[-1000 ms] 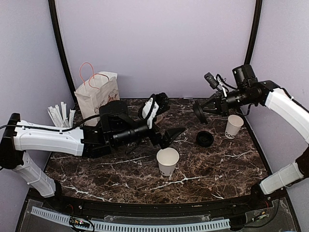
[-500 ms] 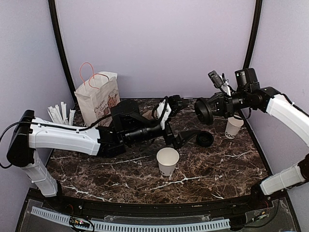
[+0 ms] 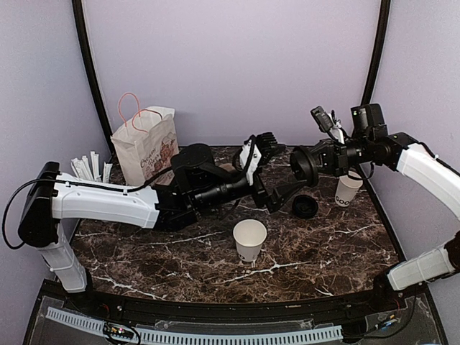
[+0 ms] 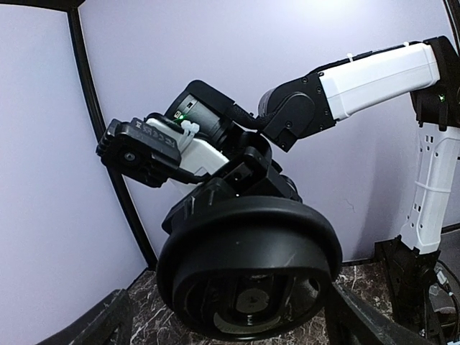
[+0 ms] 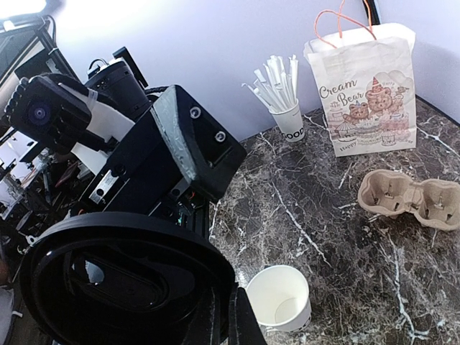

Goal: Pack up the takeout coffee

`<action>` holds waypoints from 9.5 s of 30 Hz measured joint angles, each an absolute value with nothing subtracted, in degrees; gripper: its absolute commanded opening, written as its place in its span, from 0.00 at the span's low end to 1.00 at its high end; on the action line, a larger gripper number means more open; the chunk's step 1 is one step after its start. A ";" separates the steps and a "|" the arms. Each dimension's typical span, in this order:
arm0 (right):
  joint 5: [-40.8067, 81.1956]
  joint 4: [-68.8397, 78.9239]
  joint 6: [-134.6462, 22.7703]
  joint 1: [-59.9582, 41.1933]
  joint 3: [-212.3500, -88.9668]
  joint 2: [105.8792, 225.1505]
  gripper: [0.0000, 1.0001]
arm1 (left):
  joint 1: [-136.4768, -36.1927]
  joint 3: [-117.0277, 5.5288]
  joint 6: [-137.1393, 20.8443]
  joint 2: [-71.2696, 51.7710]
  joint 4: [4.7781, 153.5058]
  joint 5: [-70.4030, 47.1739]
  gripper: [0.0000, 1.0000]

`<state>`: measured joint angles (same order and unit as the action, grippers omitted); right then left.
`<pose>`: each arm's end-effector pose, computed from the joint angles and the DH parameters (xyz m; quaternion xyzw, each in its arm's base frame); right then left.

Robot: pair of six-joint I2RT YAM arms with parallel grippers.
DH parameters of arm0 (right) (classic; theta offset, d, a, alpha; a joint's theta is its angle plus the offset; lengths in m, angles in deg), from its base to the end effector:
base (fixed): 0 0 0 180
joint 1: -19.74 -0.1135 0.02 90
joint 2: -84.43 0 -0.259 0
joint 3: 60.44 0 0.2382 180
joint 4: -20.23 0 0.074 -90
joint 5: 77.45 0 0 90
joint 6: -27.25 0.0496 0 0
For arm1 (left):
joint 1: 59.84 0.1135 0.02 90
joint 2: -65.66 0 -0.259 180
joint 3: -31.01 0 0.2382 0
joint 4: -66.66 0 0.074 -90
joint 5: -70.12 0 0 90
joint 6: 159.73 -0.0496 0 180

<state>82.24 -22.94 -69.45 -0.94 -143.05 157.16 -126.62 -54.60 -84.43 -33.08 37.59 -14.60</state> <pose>0.2212 0.1332 0.3516 -0.4346 0.6375 0.5465 0.3257 0.1574 -0.3786 0.3493 0.4205 0.4318 -0.3750 0.7043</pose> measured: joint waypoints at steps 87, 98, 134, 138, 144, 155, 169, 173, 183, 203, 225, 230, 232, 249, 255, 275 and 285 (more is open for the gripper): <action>49.61 -33.80 -92.93 0.15 -132.78 161.82 0.29 | -125.22 -33.25 -61.61 -15.01 60.82 -33.20 0.85; 38.73 -31.09 -95.61 -8.51 -129.52 167.24 0.56 | -125.18 -28.70 -55.57 -8.51 66.70 -35.71 0.86; 27.80 -33.19 -92.62 -21.95 -148.71 191.06 0.82 | -124.89 -22.72 -46.44 4.14 75.79 -42.86 0.89; 25.63 -33.19 -92.64 -23.96 -148.71 191.98 0.83 | -124.89 -22.72 -46.46 3.40 75.81 -42.81 0.89; 22.66 -32.64 -92.66 -25.38 -148.71 192.24 0.82 | -124.91 -22.72 -46.46 3.20 75.79 -42.77 0.89; 18.23 -31.18 -92.53 -26.63 -148.71 192.79 0.80 | -124.89 -22.52 -46.44 3.22 75.73 -42.77 0.89; 15.03 -30.83 -92.47 -26.67 -148.65 192.72 0.83 | -124.89 -21.69 -46.44 3.79 75.66 -42.79 0.89; 14.03 -30.33 -92.45 -26.67 -148.47 192.20 0.84 | -124.89 -21.49 -46.46 3.88 75.44 -42.79 0.89; 14.07 -30.52 -92.49 -26.65 -148.02 190.32 0.86 | -124.87 -20.16 -46.59 5.04 73.76 -42.84 0.89; 18.03 -31.92 -92.03 -23.59 -149.33 194.04 0.71 | -124.87 -18.28 -46.53 6.83 73.13 -42.84 0.89; 23.51 -43.86 -92.93 -26.43 -160.21 175.00 0.69 | -124.59 -17.32 -46.77 6.02 71.51 -42.81 0.89; 24.06 -48.82 -94.63 -30.25 -162.00 181.29 0.68 | -124.59 -16.53 -46.48 6.65 71.42 -42.86 0.89; 23.93 -50.61 -95.31 -31.04 -163.49 183.52 0.68 | -124.59 -15.72 -46.31 7.33 71.40 -42.90 0.89; 19.32 -56.40 -96.55 -37.31 -172.04 191.24 0.68 | -124.59 -11.52 -44.97 12.56 70.55 -43.30 0.89; 18.66 -57.52 -96.58 -38.08 -173.52 192.81 0.68 | -124.59 -9.97 -44.25 13.78 70.61 -43.34 0.89; 16.04 -58.26 -96.55 -39.96 -174.44 193.55 0.67 | -124.59 -8.92 -43.77 15.05 70.59 -43.73 0.89; 15.10 -58.44 -96.55 -40.39 -174.11 193.05 0.67 | -124.59 -8.92 -43.79 15.05 70.57 -44.08 0.89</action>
